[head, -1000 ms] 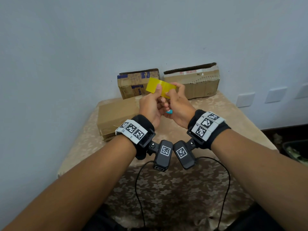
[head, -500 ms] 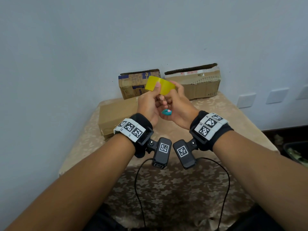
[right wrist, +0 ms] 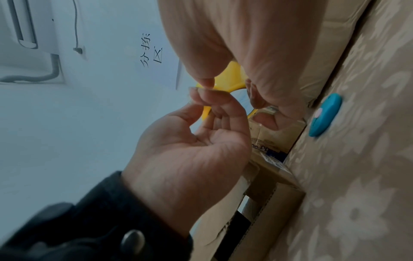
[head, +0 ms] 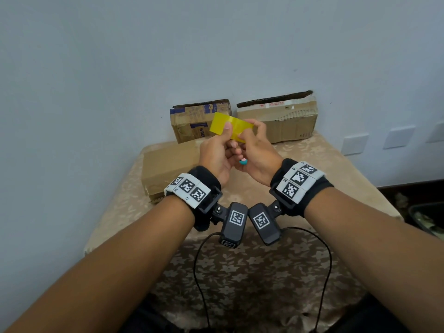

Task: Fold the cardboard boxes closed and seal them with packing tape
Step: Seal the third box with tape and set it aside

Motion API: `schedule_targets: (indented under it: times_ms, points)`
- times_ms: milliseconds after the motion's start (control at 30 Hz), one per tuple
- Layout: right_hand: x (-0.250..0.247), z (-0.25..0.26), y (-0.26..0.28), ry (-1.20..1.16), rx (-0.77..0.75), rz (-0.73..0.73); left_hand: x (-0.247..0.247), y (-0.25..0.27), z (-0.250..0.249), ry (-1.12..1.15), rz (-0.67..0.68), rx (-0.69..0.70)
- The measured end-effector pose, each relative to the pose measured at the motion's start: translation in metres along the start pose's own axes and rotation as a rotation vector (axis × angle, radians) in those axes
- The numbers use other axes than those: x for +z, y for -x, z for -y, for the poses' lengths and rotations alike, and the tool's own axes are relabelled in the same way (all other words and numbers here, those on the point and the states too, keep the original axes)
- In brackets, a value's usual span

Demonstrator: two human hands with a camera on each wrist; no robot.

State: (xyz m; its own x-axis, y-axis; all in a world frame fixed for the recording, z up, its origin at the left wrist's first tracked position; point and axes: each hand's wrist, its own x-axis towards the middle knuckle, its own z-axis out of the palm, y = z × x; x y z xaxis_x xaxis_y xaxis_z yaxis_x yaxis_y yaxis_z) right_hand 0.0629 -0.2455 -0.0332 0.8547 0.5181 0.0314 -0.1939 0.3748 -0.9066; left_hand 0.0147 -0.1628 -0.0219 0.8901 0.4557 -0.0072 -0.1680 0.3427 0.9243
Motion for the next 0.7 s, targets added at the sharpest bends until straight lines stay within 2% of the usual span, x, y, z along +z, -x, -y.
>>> schedule_targets:
  times_ms: [433,600,700]
  points:
    - [0.0021,0.0064,0.0014,0.008,-0.042,-0.01,-0.0002,0.0039,-0.0013,0.031,0.026,0.003]
    - [0.003,0.0004,0.0003,0.127,-0.066,-0.041,-0.002,0.0024,-0.0015,0.005,0.022,0.007]
    - [-0.001,0.0026,0.002,0.116,0.004,-0.004,-0.0008,0.0009,-0.0041,-0.012,0.008,0.022]
